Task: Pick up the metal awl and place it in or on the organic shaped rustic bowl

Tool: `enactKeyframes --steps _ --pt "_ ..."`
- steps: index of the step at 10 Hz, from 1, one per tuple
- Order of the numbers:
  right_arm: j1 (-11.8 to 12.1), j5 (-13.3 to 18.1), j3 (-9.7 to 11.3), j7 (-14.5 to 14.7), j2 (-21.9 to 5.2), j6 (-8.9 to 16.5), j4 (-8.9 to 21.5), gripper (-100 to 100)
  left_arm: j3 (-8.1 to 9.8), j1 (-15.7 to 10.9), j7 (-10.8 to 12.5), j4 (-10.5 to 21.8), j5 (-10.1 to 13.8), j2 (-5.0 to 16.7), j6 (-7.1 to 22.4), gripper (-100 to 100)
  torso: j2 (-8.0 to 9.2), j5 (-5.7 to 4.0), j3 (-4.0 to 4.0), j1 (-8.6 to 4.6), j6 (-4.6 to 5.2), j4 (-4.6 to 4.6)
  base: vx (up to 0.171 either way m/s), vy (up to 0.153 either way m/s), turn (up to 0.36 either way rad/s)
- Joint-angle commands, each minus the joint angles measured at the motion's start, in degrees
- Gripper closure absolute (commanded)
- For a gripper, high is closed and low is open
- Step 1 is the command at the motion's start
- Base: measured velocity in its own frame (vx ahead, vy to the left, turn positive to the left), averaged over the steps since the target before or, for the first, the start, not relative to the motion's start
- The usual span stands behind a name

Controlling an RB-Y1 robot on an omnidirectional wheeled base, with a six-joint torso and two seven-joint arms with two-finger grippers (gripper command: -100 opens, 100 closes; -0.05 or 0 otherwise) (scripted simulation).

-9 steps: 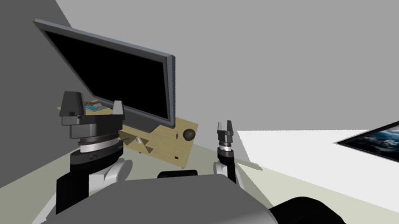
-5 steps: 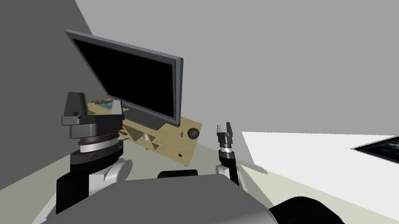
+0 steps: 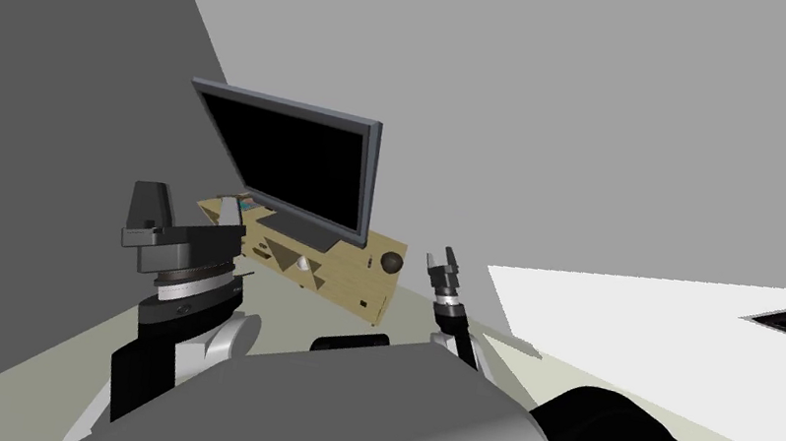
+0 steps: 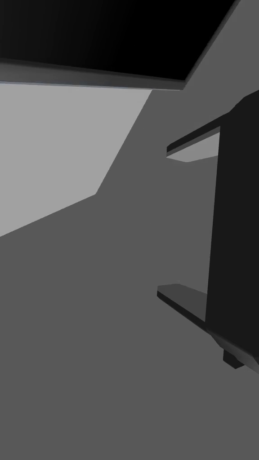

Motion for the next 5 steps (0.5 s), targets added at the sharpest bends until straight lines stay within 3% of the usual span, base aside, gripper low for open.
enactKeyframes --steps 1,4,5 --pt "0.77 0.03 0.07 -1.94 -0.2 0.85 -0.17 -100 0.0 0.0 0.0 0.0 0.0 0.0 0.0 0 0.0 0.0 0.0 0.0 0.0 0.0 -0.033 0.05 0.063" --pt "2.6 -0.29 -0.54 -6.83 -1.34 3.35 0.4 -100 0.01 0.01 0.0 0.0 0.0 0.0 0.0 0 0.0 -0.01 0.0 -0.07 0.03 0.0 -0.031 0.055 0.129" --pt "2.6 -0.29 -0.54 -7.15 -1.34 3.35 0.4 -100 0.0 0.0 0.0 0.0 0.0 0.0 0.0 0 -0.02 -0.01 -0.01 -0.03 0.01 0.0 -0.016 0.044 0.089"
